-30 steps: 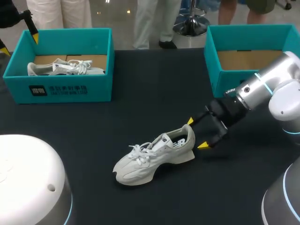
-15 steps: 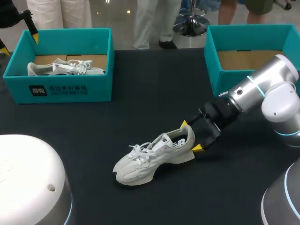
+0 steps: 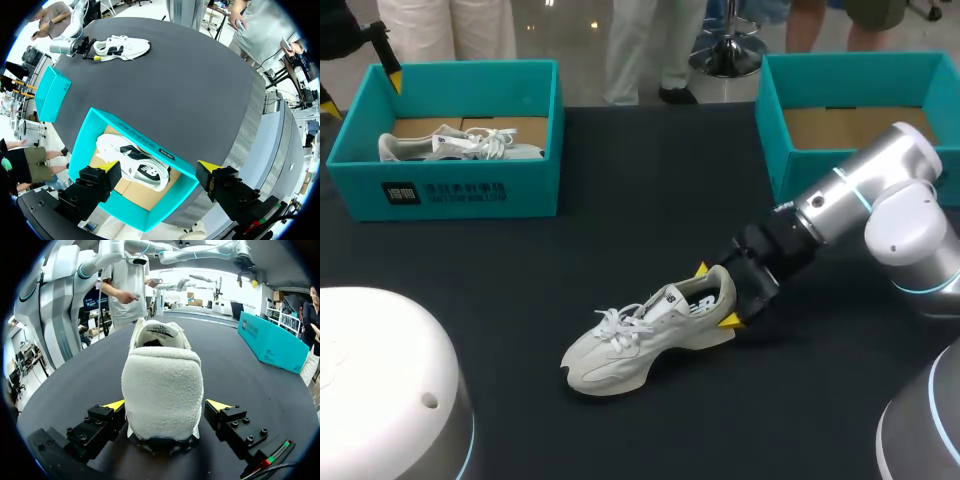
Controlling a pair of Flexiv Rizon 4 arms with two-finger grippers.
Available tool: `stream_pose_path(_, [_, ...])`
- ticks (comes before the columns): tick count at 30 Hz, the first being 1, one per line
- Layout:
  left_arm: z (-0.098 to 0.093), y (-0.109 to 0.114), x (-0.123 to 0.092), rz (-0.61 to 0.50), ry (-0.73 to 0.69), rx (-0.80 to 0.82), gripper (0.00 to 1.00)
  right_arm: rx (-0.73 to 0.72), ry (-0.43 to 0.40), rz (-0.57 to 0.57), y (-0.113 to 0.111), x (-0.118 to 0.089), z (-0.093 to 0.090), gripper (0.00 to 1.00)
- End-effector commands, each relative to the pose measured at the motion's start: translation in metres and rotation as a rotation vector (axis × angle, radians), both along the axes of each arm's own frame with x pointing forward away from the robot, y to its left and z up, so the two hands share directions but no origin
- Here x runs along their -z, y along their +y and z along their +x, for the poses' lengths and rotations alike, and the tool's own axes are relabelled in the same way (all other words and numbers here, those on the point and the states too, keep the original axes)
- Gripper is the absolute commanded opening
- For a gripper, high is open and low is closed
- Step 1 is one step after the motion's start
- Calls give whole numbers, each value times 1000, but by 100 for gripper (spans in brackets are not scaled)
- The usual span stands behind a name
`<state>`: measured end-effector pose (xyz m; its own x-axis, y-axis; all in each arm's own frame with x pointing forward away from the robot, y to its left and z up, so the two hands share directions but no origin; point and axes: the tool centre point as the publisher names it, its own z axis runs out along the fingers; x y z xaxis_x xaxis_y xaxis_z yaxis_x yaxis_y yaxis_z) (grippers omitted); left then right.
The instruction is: Take the shoe out of the shoebox, open the shoe tongue, remove and reinsert the insole, then place the shoe into the shoebox
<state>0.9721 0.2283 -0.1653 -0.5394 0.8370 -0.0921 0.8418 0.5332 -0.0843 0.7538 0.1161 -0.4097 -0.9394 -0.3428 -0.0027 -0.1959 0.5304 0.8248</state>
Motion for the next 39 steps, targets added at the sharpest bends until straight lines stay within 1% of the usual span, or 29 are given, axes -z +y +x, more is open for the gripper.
stream_pose_path(1, [-1, 1, 0, 2, -2, 1, 100, 5, 4, 1, 6, 4, 0, 100])
stream_pose_path(11, [-1, 1, 0, 2, -2, 1, 100, 14, 18, -6, 13, 13, -2, 100])
stream_pose_path(18, [-1, 1, 0, 2, -2, 1, 100, 25, 17, -18, 14, 15, -4, 100])
stream_pose_path(19, [-1, 1, 0, 2, -2, 1, 100, 30, 15, -19, 13, 14, -4, 69])
stream_pose_path(20, [-1, 1, 0, 2, -2, 1, 100, 32, 15, -19, 12, 13, -5, 47])
stream_pose_path(22, [-1, 1, 0, 2, -2, 1, 100, 47, 9, -25, 10, 11, -5, 24])
stream_pose_path(23, [-1, 1, 0, 2, -2, 1, 100, 48, 9, -24, 9, 10, -6, 7])
stream_pose_path(24, [-1, 1, 0, 2, -2, 1, 100, 49, 9, -25, 8, 9, -7, 0])
stream_pose_path(27, [-1, 1, 0, 2, -2, 1, 100, 53, 13, -22, 5, 6, -9, 0])
stream_pose_path(33, [-1, 1, 0, 2, -2, 1, 100, 138, 2, 23, -10, -3, -11, 0])
stream_pose_path(39, [-1, 1, 0, 2, -2, 1, 100, 210, -11, 21, -25, -3, -14, 0])
